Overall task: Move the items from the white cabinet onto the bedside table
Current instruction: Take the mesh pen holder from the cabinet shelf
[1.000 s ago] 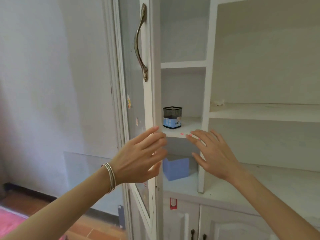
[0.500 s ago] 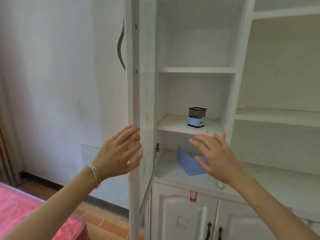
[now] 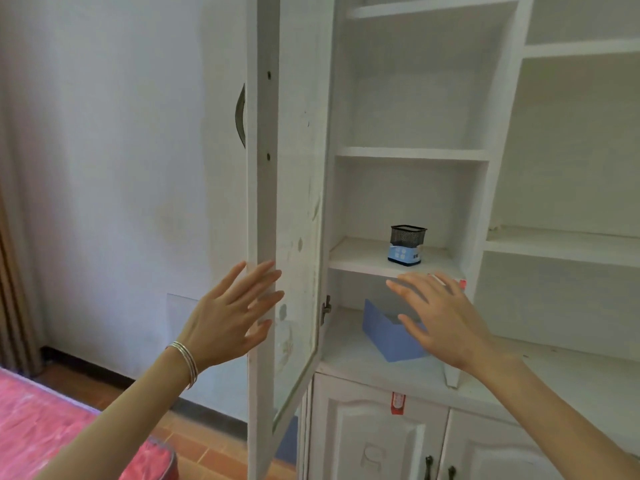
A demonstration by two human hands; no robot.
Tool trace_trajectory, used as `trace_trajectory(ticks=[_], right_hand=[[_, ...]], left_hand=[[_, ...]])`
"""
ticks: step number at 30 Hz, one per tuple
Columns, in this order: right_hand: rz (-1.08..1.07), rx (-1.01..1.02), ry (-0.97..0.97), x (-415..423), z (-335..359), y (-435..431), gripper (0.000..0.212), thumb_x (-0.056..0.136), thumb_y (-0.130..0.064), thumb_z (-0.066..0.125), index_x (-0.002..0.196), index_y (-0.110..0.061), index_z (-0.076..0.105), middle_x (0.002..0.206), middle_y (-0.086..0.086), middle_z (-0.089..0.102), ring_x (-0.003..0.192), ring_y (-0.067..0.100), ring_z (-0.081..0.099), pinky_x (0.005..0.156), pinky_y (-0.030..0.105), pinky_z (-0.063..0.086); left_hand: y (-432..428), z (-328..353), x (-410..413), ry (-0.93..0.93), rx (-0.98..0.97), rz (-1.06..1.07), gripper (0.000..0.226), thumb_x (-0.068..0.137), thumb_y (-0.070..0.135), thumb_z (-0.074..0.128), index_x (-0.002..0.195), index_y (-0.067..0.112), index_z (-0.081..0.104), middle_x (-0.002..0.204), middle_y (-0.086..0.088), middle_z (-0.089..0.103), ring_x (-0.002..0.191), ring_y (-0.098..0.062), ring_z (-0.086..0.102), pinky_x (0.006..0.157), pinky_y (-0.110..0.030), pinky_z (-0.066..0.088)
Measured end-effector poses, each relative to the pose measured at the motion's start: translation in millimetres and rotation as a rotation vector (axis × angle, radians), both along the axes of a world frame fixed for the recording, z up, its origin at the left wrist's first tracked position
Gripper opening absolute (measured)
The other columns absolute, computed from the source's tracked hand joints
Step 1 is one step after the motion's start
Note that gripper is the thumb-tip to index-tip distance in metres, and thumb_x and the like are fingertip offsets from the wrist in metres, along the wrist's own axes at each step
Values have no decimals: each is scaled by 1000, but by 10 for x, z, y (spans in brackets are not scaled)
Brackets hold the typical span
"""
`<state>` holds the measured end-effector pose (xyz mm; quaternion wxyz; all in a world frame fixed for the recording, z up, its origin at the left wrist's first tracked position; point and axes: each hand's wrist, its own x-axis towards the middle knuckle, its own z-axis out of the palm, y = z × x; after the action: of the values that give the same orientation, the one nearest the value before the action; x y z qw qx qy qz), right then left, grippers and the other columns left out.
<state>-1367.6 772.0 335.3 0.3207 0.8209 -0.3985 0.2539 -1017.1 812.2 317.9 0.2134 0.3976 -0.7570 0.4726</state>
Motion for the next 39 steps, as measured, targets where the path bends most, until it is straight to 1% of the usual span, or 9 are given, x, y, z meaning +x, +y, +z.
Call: trace_trajectory(ticks=[6,10,16,24,29,32,34,37,39], right_hand=[[-19,-18,14,-170,97,-99,50,84,-37,38,126,-17,54,122,4,58,112,22,52,97,43,31],[-16,-32,19,-297,160,-234,49,84,-37,37,124,-16,56,122,4,58,114,19,48,100,42,29],[-1,-46,2,-701,172,-568,45,83,-35,39,118,-15,59,117,4,60,110,17,45,99,40,27],[-56,18,-4,-1481,181,-1289,42,86,-33,39,119,-16,59,117,3,60,109,21,54,99,40,31],[9,29,-4,-1710,145,-1724,42,86,-33,40,119,-14,58,114,5,60,106,21,51,99,37,31],[69,40,-19,-1690,129,-1907,42,88,-33,38,116,-11,61,111,8,61,101,25,55,96,33,32],[98,42,-18,-1641,91,-2005,41,89,-33,39,116,-11,61,112,8,61,100,26,57,92,31,36],[145,72,-22,-1580,48,-2157,39,88,-30,43,118,-11,60,115,7,60,103,26,57,87,34,48],[152,77,-21,-1539,53,-2259,41,88,-29,41,119,-10,59,116,8,59,102,26,57,85,35,51]], left_hand=[[13,-1,-404,108,-14,-49,39,88,32,47,114,11,67,139,-15,49,141,-30,25,115,-48,18],[-190,106,-817,153,20,-74,36,87,29,50,115,12,66,132,-13,55,139,-31,29,115,-48,20],[-705,69,-1291,205,69,-90,33,87,27,50,111,11,66,119,-11,61,127,-31,45,112,-43,27],[-1553,-70,-1933,223,133,-69,35,85,29,47,109,11,66,115,-9,62,121,-31,50,106,-44,32],[-1929,-90,-2240,280,156,-45,36,84,31,52,112,13,65,114,-8,62,118,-28,52,104,-40,32],[-2102,-141,-2335,291,192,-15,38,86,33,47,113,13,65,114,-7,63,116,-28,53,104,-40,32],[-2212,-180,-2362,291,233,3,40,87,34,44,115,14,64,115,-7,62,116,-27,54,104,-40,34],[-2396,-188,-2362,317,304,47,42,87,36,43,117,15,64,116,-6,63,114,-25,56,102,-41,41],[-2550,-179,-2354,339,338,72,43,86,37,43,118,15,63,116,-6,63,112,-25,57,101,-42,42]])
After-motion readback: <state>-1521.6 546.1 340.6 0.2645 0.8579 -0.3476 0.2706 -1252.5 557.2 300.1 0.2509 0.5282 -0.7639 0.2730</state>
